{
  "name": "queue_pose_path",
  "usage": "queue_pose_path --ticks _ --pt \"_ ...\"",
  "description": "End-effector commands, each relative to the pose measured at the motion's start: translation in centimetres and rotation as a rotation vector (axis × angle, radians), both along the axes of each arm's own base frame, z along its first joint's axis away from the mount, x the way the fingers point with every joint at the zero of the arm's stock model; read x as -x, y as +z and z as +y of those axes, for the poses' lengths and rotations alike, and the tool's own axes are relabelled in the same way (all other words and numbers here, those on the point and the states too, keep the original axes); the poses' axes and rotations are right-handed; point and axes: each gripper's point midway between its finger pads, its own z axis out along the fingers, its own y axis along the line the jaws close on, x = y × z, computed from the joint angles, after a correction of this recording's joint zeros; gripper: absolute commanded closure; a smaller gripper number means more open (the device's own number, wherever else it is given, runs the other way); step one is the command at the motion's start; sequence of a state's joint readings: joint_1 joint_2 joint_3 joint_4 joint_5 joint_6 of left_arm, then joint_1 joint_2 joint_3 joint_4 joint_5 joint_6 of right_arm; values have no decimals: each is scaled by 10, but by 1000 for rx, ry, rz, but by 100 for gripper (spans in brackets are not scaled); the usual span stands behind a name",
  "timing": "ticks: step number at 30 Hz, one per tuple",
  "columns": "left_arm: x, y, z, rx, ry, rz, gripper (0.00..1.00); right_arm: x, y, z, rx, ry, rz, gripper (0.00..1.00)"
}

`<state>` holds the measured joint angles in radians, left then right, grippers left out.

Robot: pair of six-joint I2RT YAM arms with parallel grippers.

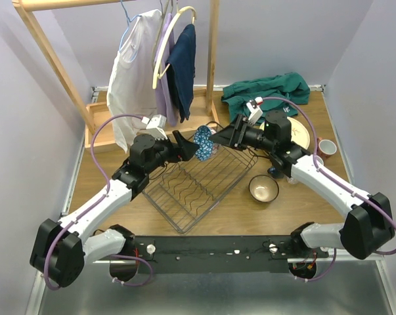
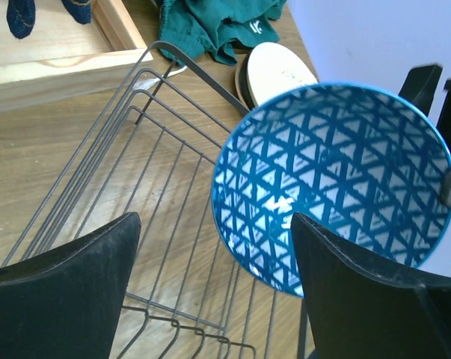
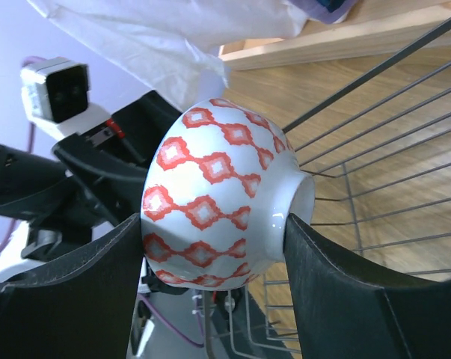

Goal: Unload the mixed dishes from the dish rack
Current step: Place the bowl at the center of the board.

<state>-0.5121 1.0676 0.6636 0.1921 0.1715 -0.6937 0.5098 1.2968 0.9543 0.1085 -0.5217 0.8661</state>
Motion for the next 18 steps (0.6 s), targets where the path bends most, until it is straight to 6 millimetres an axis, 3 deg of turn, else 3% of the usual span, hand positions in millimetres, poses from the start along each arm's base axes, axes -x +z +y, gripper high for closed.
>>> queue_pose_path --ticks 1,14,17,18 --pt "-3 7 -7 128 -12 52 12 13 42 4 -147 74 -86 67" --pt "-9 4 -18 237 -56 120 39 19 39 8 -202 117 -68 67" --pt "-8 2 -19 241 -64 127 55 19 37 8 -203 115 -64 67" --pt "-8 2 -20 242 -68 126 65 19 37 8 -203 115 -61 67"
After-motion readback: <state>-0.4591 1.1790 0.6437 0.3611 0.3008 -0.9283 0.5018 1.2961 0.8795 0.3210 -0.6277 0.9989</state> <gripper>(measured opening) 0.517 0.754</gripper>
